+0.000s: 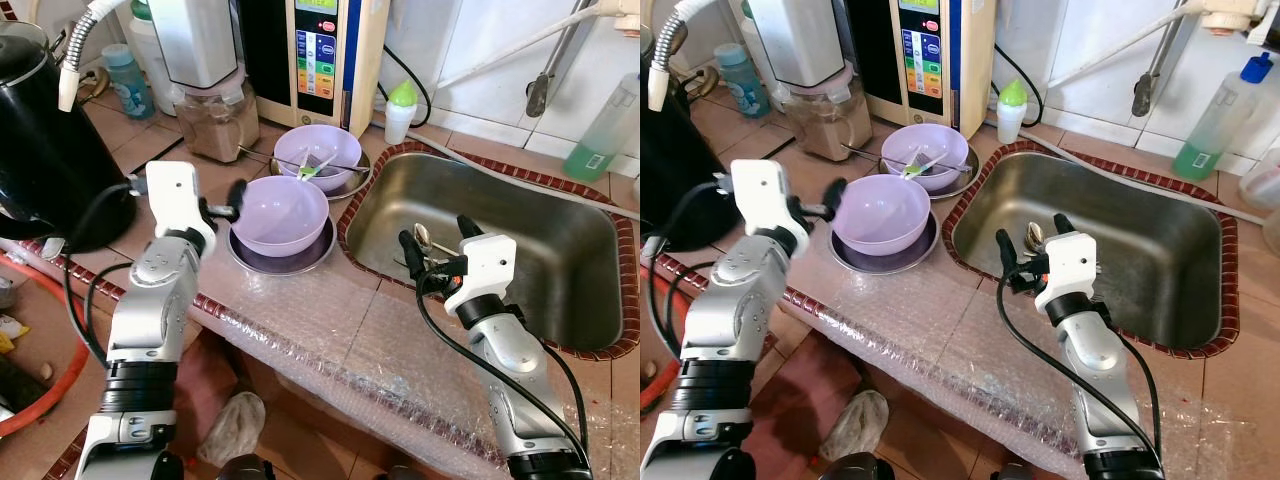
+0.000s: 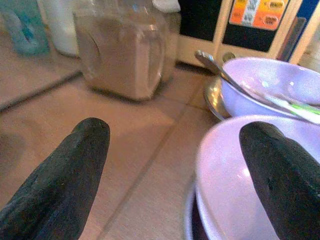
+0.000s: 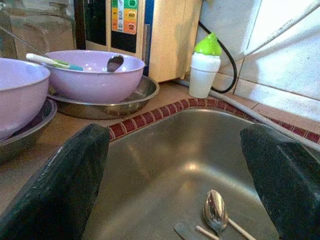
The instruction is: Kitchen organization
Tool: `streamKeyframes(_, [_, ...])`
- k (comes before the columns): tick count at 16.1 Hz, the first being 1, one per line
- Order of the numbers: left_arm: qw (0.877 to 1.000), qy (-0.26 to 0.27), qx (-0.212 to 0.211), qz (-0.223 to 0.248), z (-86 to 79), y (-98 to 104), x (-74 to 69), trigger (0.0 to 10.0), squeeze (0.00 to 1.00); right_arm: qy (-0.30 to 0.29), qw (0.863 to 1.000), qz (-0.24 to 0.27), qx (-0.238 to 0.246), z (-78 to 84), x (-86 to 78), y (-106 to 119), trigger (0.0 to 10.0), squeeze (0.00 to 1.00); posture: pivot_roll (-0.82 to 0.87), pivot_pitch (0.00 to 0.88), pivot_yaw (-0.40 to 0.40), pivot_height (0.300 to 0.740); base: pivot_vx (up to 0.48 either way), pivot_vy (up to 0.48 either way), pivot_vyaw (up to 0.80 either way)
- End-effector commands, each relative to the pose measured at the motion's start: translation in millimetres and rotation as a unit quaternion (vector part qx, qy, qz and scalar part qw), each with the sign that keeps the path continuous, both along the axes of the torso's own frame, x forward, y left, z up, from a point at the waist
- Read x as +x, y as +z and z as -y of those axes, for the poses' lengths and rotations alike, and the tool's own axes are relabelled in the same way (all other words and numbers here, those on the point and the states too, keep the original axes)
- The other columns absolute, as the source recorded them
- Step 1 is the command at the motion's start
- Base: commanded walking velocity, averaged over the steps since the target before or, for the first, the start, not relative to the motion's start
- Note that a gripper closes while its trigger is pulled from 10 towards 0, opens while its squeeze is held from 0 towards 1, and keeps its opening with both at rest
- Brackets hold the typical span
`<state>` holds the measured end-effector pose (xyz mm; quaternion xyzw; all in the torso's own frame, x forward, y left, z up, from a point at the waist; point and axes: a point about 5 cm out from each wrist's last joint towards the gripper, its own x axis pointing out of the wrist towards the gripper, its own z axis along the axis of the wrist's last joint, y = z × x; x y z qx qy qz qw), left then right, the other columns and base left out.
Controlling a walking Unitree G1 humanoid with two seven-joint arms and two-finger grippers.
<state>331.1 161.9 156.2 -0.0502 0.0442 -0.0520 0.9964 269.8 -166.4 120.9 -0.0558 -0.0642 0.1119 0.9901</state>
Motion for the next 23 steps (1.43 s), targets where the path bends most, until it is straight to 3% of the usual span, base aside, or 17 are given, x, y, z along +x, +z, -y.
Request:
streamKeyframes(1, [1.0, -0.013, -0.018, -0.009, 2.8, 3.5, 3.6, 10.0, 0.0, 0.012, 1.0, 0.003, -0.004, -4.4, -1.3, 4.3, 10.0, 0.0, -0.05, 0.017, 0.034, 0.74, 0.0, 0.0, 0.0])
streamKeyframes(3, [0.998, -0.041, -0.035, -0.034, 10.4, 3.7, 5.3, 9.8, 0.0, 0.023, 1.0, -0.001, -0.006, -8.9, -2.1, 3.9, 10.0, 0.0, -0.05, 0.017, 0.035, 0.74, 0.0, 0.0, 0.0])
streamKeyframes(4, [0.997, -0.044, -0.042, -0.042, 11.3, 3.3, 6.3, 4.5, 0.0, 0.031, 1.0, -0.003, -0.005, -11.0, -2.2, 4.2, 10.0, 0.0, -0.05, 0.017, 0.035, 0.74, 0.0, 0.0, 0.0])
streamKeyframes(5, [0.996, -0.05, -0.043, -0.055, 11.4, 2.2, 7.3, 0.0, 0.0, 0.049, 0.999, -0.002, -0.002, -14.8, -2.8, 5.9, 10.0, 0.0, -0.05, 0.017, 0.035, 0.74, 0.0, 0.0, 0.0])
streamKeyframes(10, [0.99, -0.057, -0.073, -0.103, 9.1, -4.1, 5.9, 0.0, 0.0, 0.128, 0.991, -0.035, -0.008, -30.0, -13.0, -2.7, 10.0, 0.0, -0.05, 0.014, 0.044, 0.74, 0.0, 0.0, 0.0])
streamKeyframes(15, [0.986, -0.078, -0.079, -0.12, 10.7, -6.1, 2.9, 0.0, 0.0, 0.17, 0.984, -0.052, -0.021, -36.8, -15.9, -6.5, 10.0, 0.0, -0.05, 0.016, 0.04, 0.74, 0.0, 0.0, 0.0])
streamKeyframes(23, [0.988, -0.062, -0.081, -0.118, 4.0, -10.5, 1.3, 0.0, 0.0, 0.185, 0.981, -0.047, -0.022, -35.2, -12.6, -2.0, 10.0, 0.0, -0.05, 0.005, 0.036, 0.74, 0.0, 0.0, 0.0])
